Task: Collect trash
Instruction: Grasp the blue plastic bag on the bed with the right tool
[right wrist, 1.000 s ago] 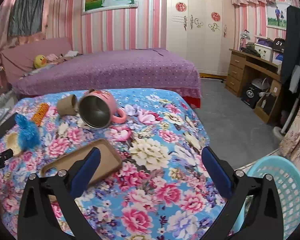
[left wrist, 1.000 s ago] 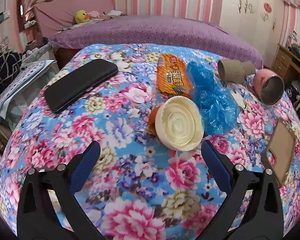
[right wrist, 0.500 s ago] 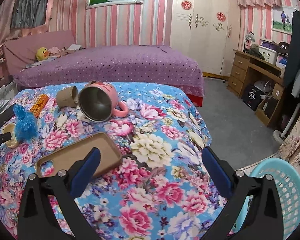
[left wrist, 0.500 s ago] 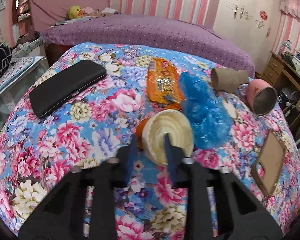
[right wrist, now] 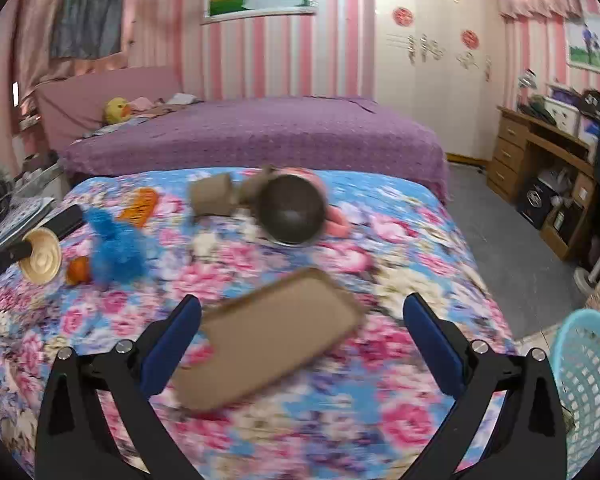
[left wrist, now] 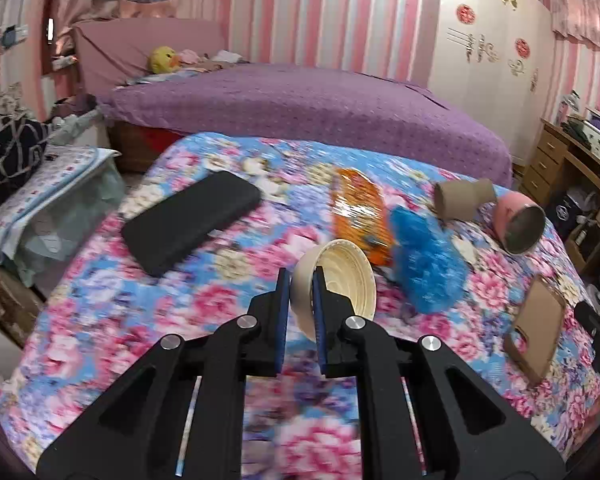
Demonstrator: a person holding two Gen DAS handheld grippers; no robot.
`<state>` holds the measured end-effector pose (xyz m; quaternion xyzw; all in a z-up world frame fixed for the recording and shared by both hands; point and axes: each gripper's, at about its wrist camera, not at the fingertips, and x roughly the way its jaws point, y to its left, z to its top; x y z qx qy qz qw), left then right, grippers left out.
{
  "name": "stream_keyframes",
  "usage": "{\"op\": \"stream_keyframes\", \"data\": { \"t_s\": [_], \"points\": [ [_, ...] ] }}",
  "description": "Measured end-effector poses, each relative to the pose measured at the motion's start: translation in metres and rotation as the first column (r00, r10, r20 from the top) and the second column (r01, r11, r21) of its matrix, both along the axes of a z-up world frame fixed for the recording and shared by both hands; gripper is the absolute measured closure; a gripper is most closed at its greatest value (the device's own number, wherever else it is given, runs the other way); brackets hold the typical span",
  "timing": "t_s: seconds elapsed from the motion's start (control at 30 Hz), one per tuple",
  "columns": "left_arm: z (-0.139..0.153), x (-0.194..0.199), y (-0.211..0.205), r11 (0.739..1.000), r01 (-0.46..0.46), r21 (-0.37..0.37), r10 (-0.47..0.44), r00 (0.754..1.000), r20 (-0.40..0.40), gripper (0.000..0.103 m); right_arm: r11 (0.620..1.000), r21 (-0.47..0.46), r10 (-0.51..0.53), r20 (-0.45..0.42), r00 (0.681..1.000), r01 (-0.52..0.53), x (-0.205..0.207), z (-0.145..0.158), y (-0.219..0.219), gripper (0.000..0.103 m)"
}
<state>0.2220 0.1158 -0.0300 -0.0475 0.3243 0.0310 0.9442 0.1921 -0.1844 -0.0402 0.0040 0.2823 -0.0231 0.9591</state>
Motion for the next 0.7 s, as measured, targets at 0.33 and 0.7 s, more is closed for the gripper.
{"op": "stream_keyframes", "data": {
  "t_s": [0.33,0.7],
  "points": [
    [0.008,-0.004,0.046,0.994,-0.093,0.053,0.092,0.995,0.03,0.093,0.996,-0.031,0.089,-0.012,0.996,-0.089,0.027,0.002,0.08,0.004],
    [0.009,-0.003,0.071,0.99,-0.14,0.033,0.138,0.99,0.035,0.093,0.98,-0.033,0.19,-0.104,0.976,-0.194,0.082,-0.008,0.143,0.015]
  ]
}}
